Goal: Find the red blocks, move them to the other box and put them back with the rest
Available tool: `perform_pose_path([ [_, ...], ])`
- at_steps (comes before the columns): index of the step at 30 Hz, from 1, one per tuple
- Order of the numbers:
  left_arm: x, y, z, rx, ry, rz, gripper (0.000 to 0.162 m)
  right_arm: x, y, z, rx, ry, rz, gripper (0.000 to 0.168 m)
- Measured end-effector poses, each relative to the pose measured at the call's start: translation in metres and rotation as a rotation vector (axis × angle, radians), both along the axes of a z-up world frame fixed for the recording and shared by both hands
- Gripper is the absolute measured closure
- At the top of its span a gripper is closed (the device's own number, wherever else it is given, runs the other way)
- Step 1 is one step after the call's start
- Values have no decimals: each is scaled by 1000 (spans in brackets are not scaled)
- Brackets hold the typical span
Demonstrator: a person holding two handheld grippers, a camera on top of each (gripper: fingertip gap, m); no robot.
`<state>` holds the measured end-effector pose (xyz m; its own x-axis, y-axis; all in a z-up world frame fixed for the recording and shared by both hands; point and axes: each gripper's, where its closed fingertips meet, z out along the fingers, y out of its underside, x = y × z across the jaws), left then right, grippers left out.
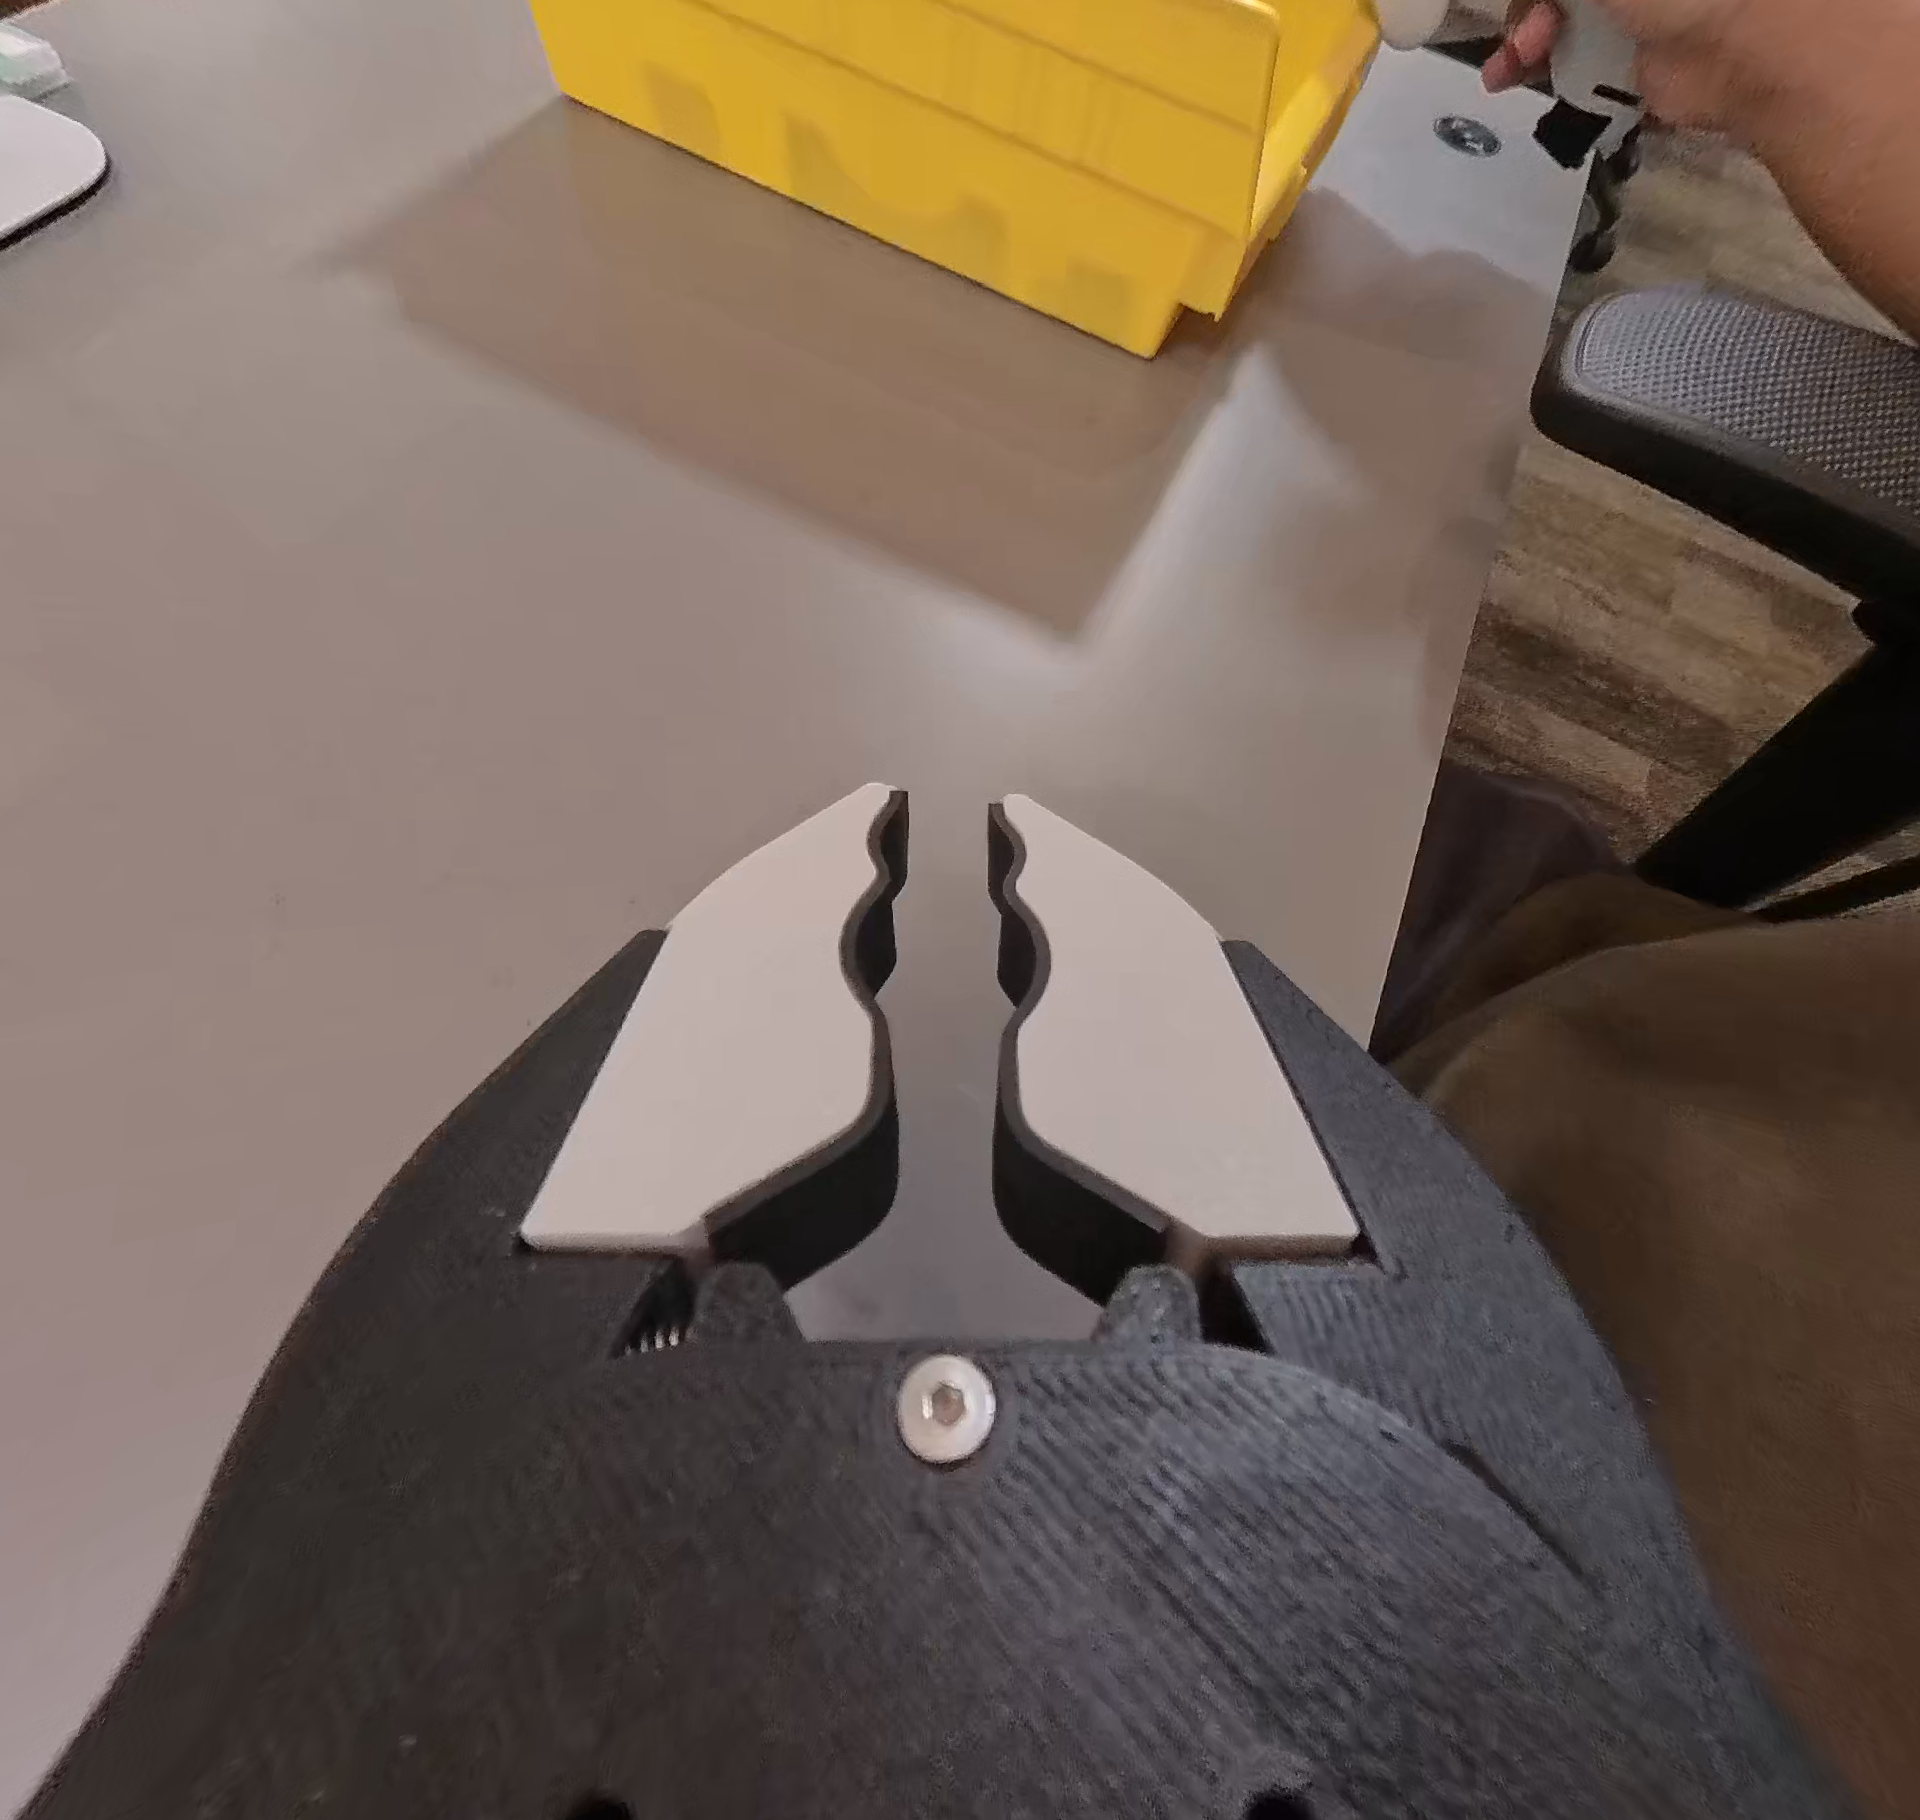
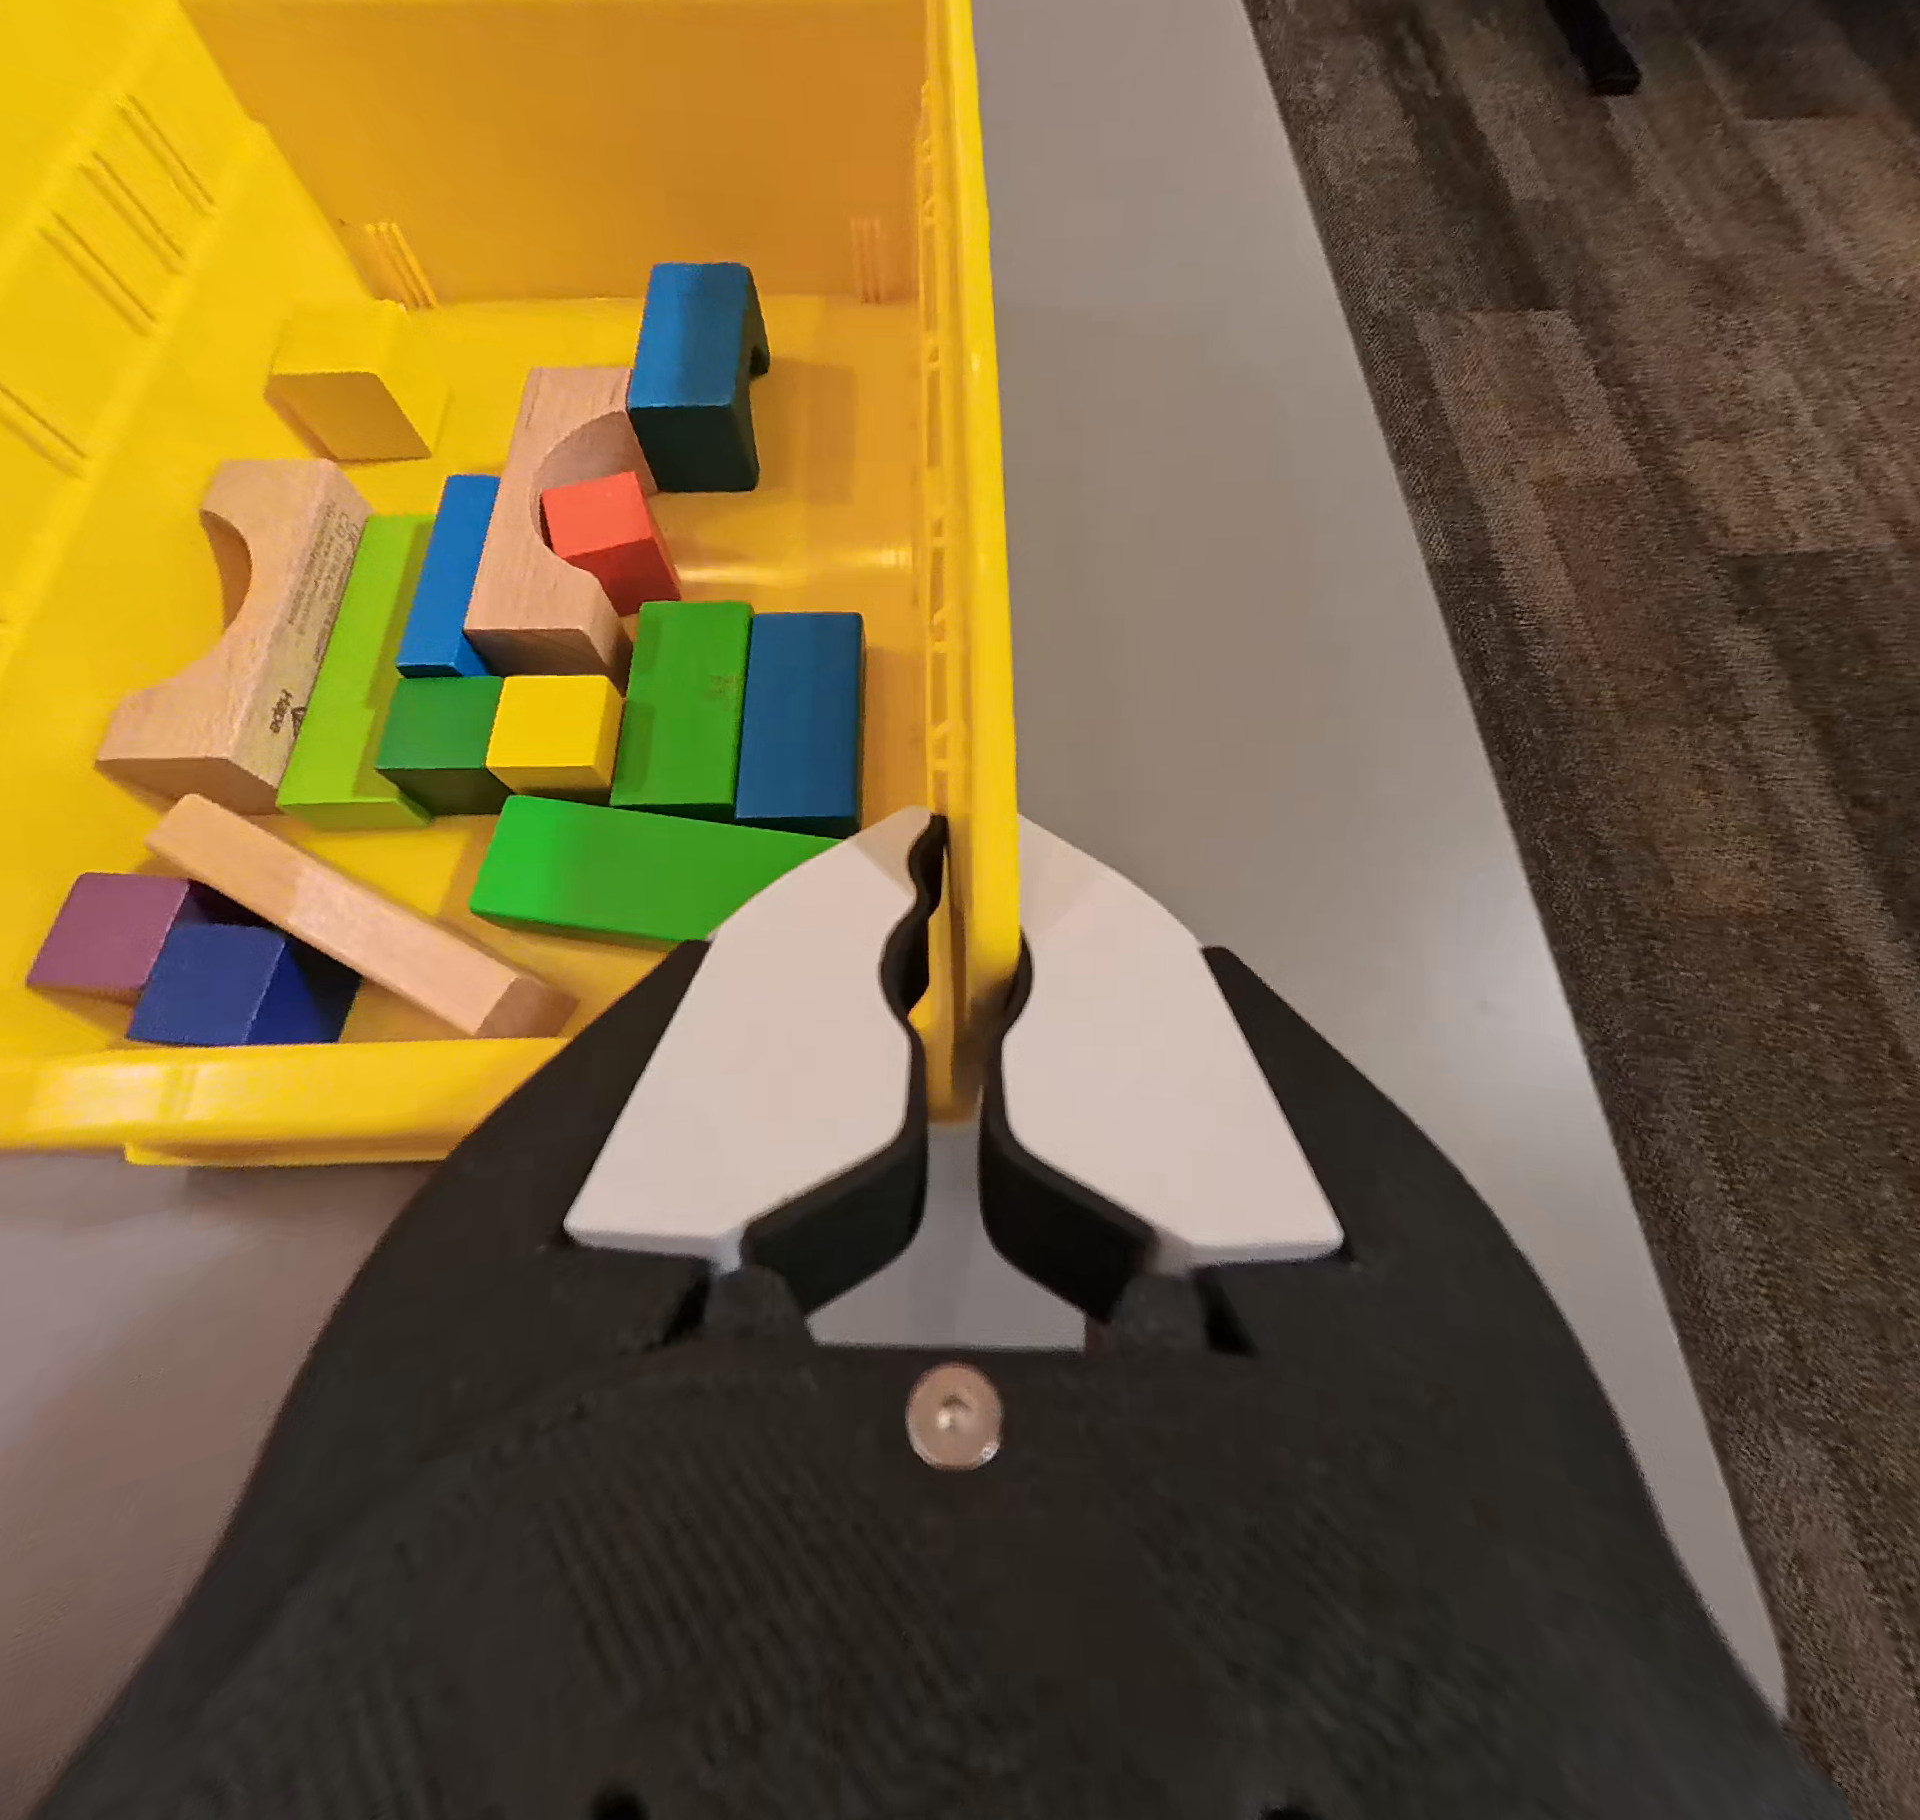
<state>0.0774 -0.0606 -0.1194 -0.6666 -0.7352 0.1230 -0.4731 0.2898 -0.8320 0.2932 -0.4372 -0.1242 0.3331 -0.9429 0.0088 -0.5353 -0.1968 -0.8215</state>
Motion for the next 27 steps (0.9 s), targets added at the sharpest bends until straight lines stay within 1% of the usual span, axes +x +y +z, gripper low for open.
perform_pose_path([
  [6, 1, 0, 0, -1, 1, 8, 145, 4, -4, 0, 34, 12, -24, 164],
  [10, 2, 2, 1, -27, 19, 15, 144, 5, -7, 0, -18, 3, -35, 162],
  [11, 3, 3, 1, -30, 21, 20, 144, 5, -12, 3, -42, -12, -67, 158],
  [12, 4, 4, 1, -34, 22, 27, 144, 7, -20, 14, -65, -47, -118, 138],
  [13, 4, 5, 1, -40, 26, 33, 144, 7, -26, 33, -64, -107, -159, 111],
  [14, 4, 5, 1, -47, 31, 39, 144, 6, -27, 59, -26, -198, -187, 103],
  [16, 4, 6, 2, -69, 41, 50, 144, 1, -12, 121, 118, -410, -172, 103],
  [17, 4, 7, 2, -77, 45, 54, 144, -3, 6, 149, 183, -499, -131, 104],
  [18, 4, 8, 3, -82, 45, 60, 144, -8, 31, 173, 230, -567, -66, 106],
  [19, 6, 10, 3, -81, 42, 70, 143, -13, 65, 189, 252, -611, 22, 107],
  [20, 8, 12, 3, -79, 38, 82, 143, -18, 105, 196, 255, -631, 124, 108],
  [21, 10, 15, 3, -75, 35, 96, 143, -24, 151, 196, 258, -631, 234, 110],
  [22, 12, 19, 3, -70, 30, 115, 143, -32, 199, 189, 281, -618, 350, 110],
  [24, 18, 30, 4, -65, 12, 167, 139, -57, 293, 161, 395, -537, 570, 113],
  [26, 24, 46, 10, -72, -18, 235, 132, -84, 367, 123, 502, -357, 731, 111],
  [27, 28, 56, 14, -79, -41, 271, 130, -98, 393, 108, 522, -257, 804, 111],
])
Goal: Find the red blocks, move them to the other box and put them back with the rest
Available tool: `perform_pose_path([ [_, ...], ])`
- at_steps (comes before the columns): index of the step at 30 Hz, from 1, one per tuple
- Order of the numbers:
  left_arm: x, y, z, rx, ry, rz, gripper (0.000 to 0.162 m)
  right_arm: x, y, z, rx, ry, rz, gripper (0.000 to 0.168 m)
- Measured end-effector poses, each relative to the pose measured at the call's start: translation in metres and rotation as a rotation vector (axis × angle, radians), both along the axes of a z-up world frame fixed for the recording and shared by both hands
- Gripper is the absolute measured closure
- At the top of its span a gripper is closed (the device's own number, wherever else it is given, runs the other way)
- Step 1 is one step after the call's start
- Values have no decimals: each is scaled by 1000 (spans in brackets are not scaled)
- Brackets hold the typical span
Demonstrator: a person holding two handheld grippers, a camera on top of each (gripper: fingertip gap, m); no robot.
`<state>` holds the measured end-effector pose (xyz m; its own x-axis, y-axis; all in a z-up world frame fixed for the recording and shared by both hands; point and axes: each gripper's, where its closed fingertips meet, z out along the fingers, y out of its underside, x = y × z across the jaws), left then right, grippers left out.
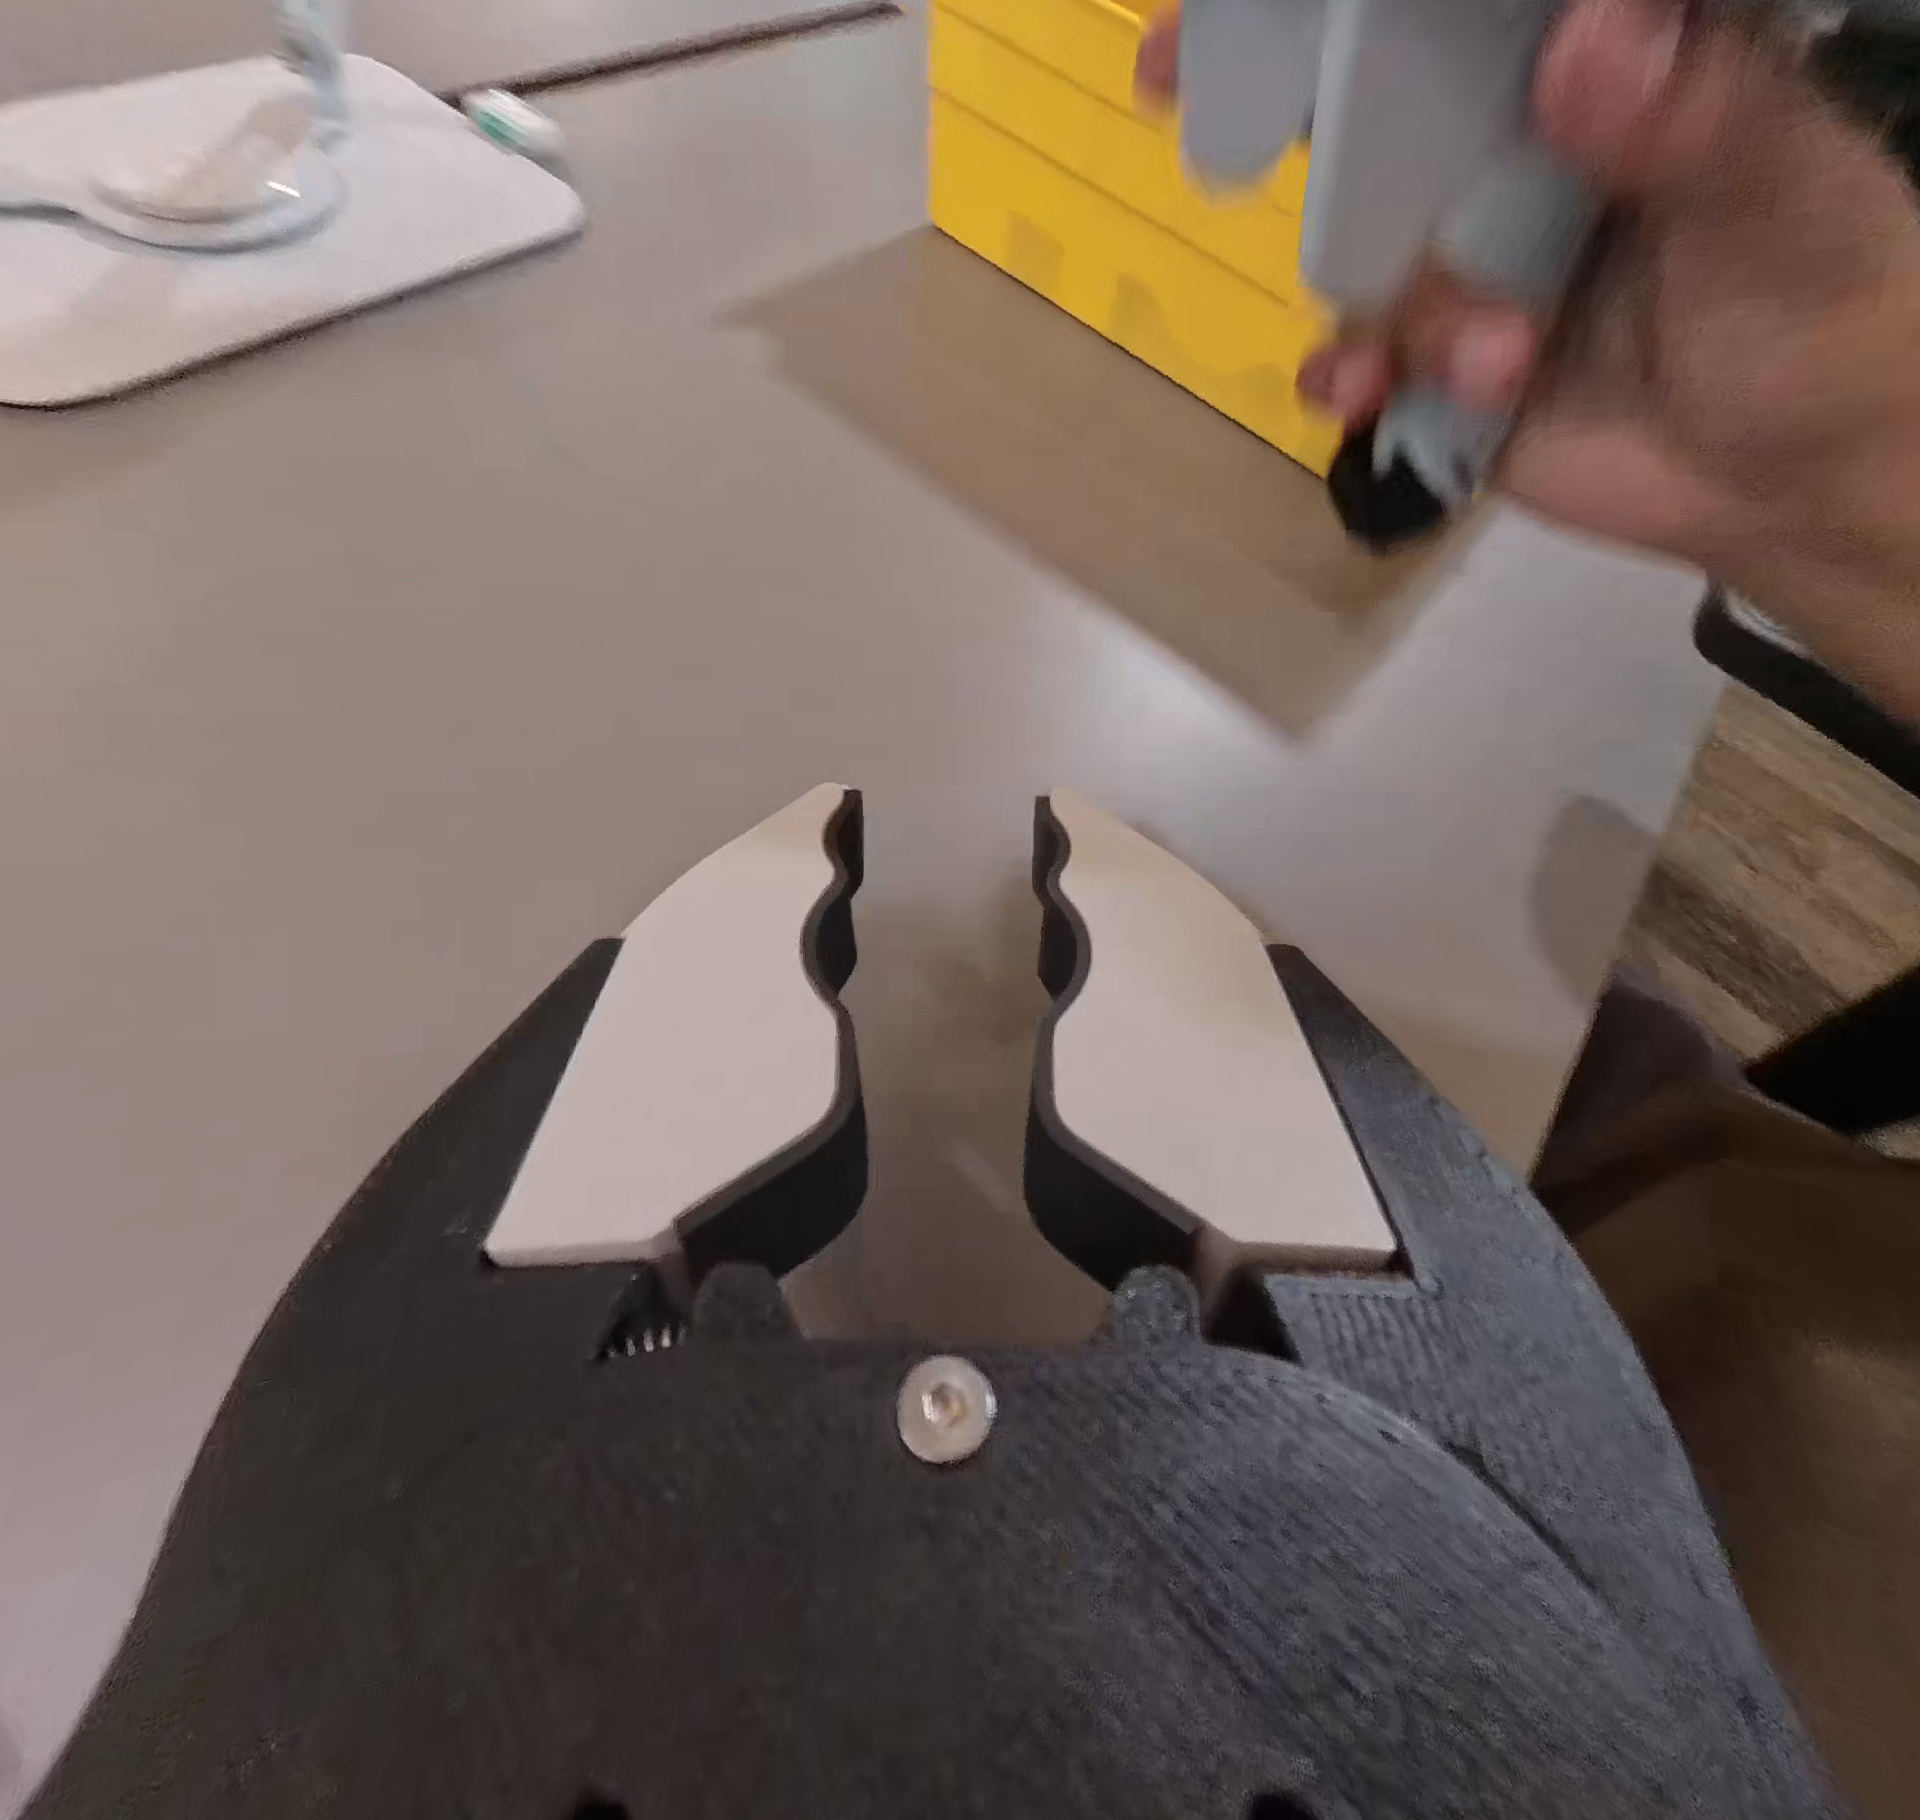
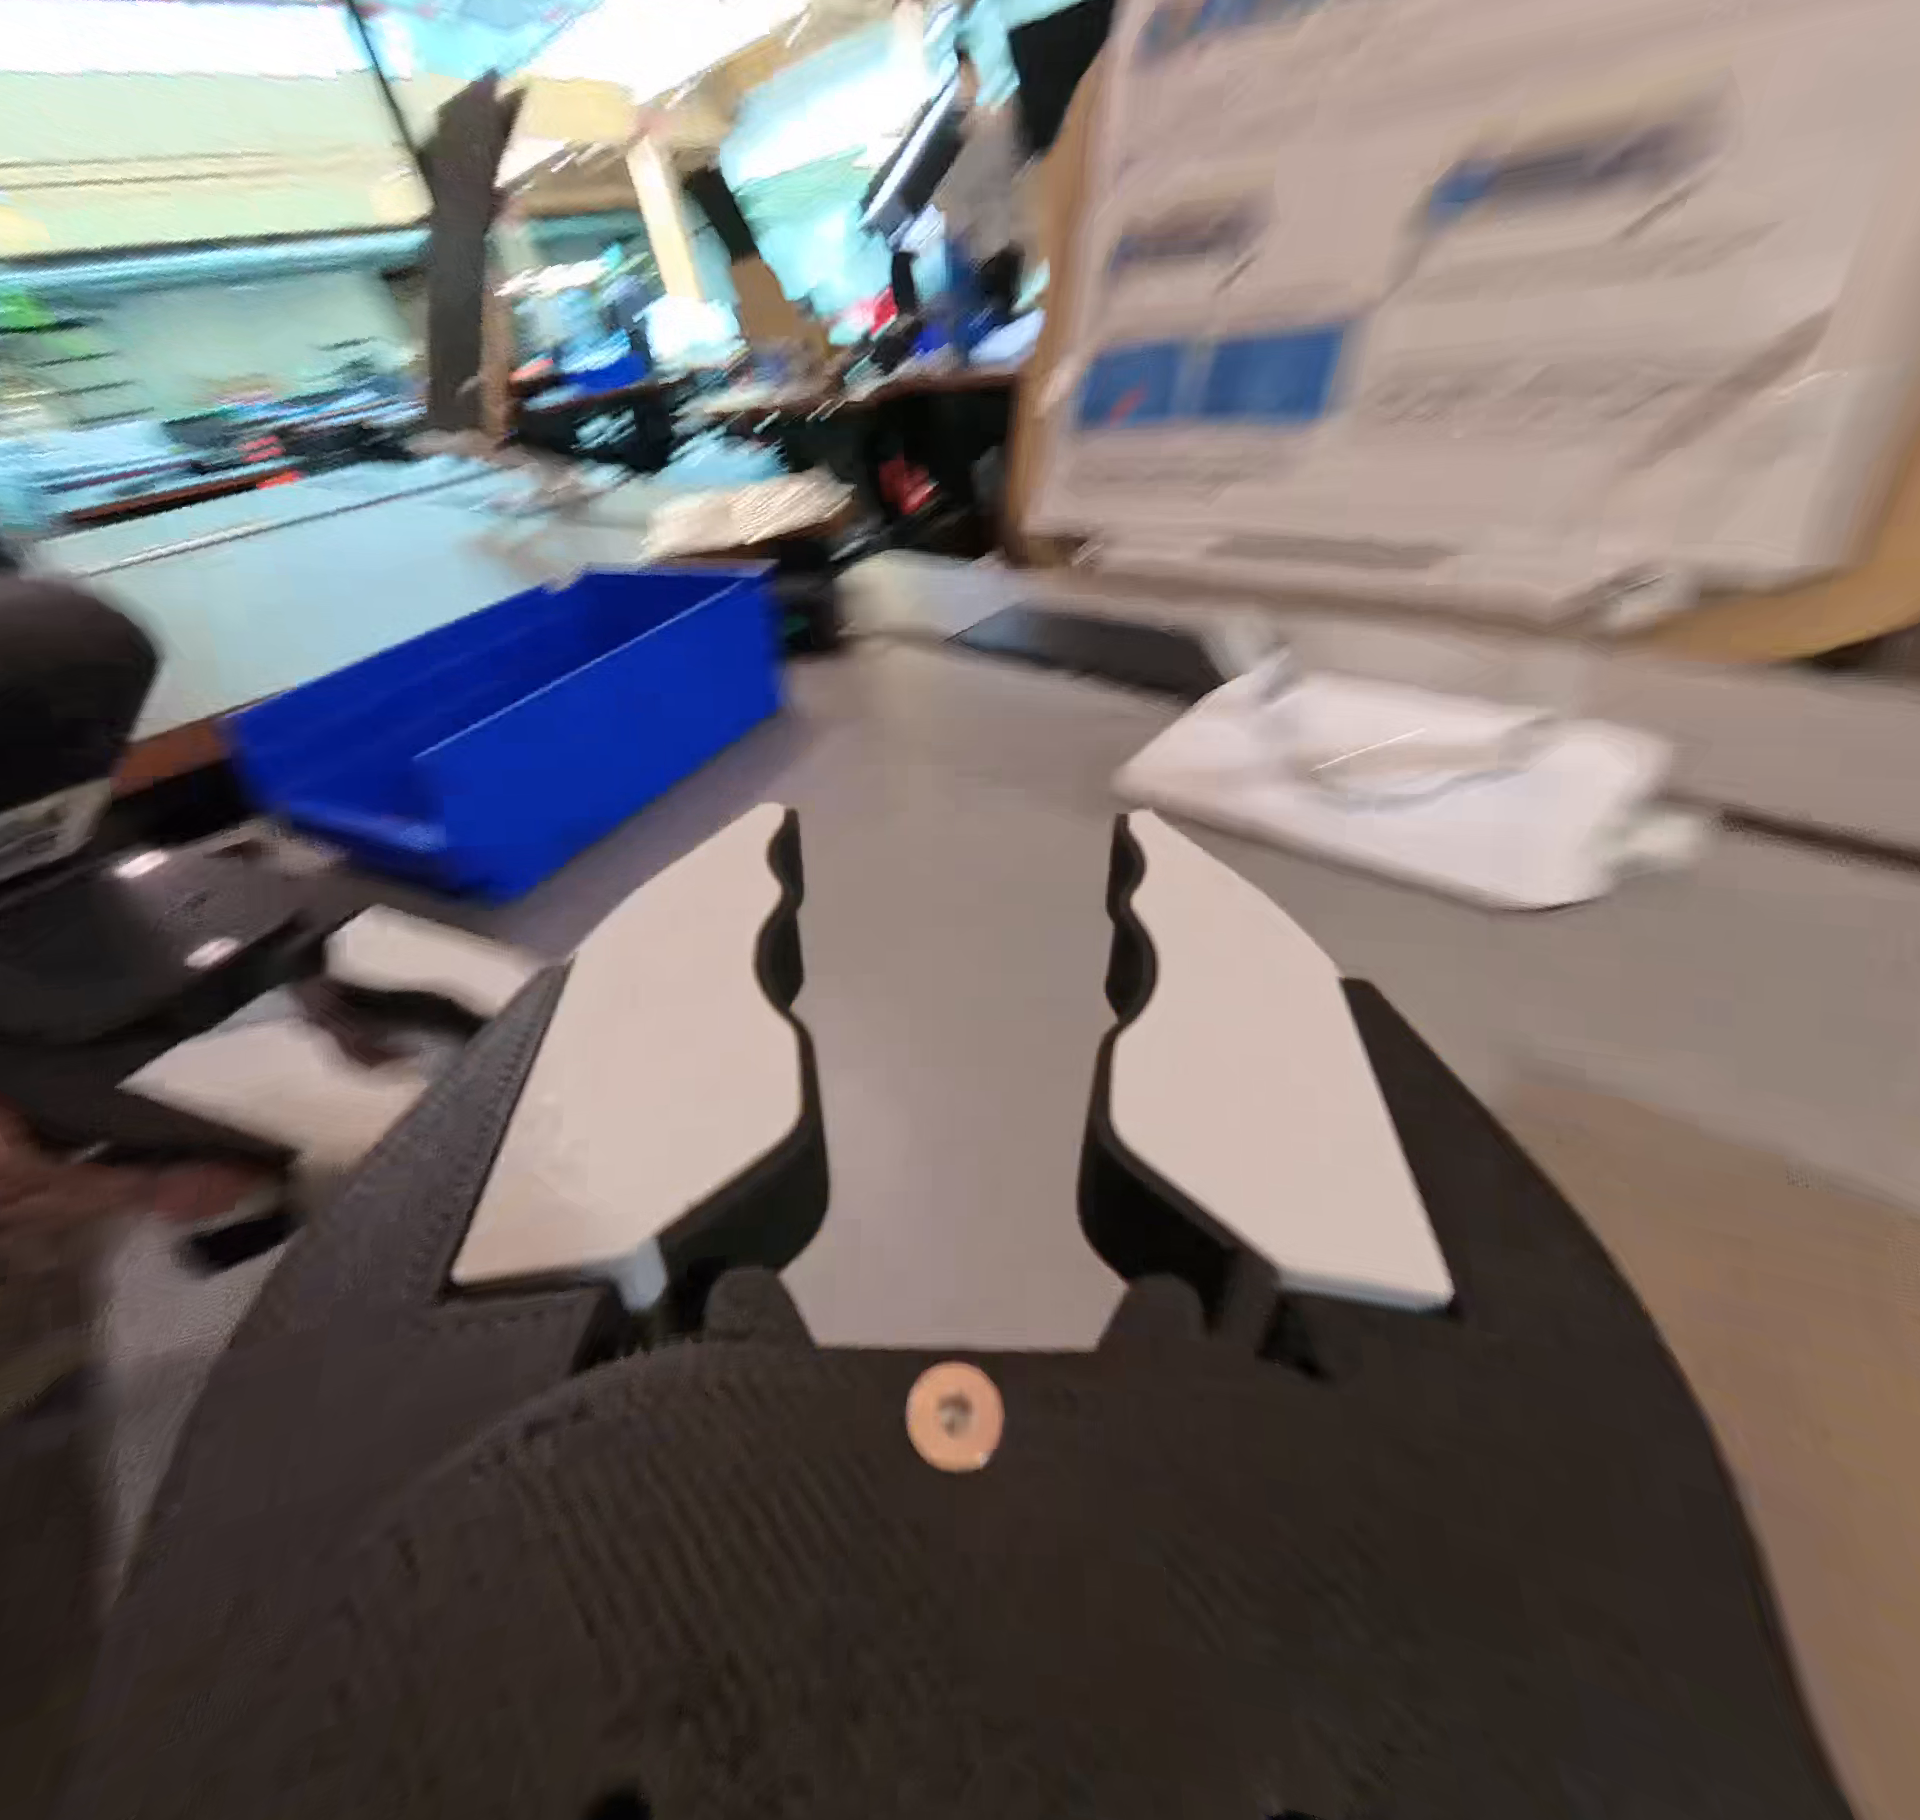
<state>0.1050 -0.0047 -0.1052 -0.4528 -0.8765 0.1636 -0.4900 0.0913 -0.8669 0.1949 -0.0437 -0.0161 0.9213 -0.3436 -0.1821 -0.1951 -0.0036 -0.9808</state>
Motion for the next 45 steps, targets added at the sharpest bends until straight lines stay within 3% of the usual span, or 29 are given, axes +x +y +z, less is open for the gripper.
perform_pose_path([
  [2, 7, 28, 11, 16, -64, 85, 127, -25, 34, -14, -60, 48, 142, 109],
  [5, 20, 95, 36, 72, -202, 305, 128, -36, 48, -24, -106, -24, 170, 117],
  [9, 13, 196, 100, -28, -357, 556, 128, -40, 55, -47, -214, -60, 222, 122],
  [12, -8, 283, 139, -76, -353, 729, 128, -41, 60, -45, -203, -56, 249, 123],
  [15, -22, 366, 137, -78, -235, 893, 127, -42, 66, -46, -206, -55, 272, 123],
  [17, -20, 402, 110, -111, -114, 947, 125, -43, 69, -50, -230, -70, 283, 123],
  [20, -10, 420, 43, -190, 140, 964, 117, -43, 69, -58, -281, -93, 278, 124],
  [22, -7, 423, 10, -115, 248, 975, 118, -42, 69, -60, -299, -106, 271, 124],
  [28, -5, 437, -33, 275, 474, 961, 122, -36, 55, -64, -337, -134, 200, 132],
  [31, -6, 448, -52, 370, 557, 982, 139, -32, 40, -60, -335, -151, 140, 135],
  [32, -2, 450, -52, 377, 540, 980, 152, -32, 35, -60, -337, -151, 124, 135],
  [38, 2, 452, -51, 337, 583, 923, 158, -27, 8, -54, -335, -175, 27, 136],
  [45, 4, 461, -7, 162, 409, 967, 158, -25, 3, -56, -346, -183, 11, 136],
])
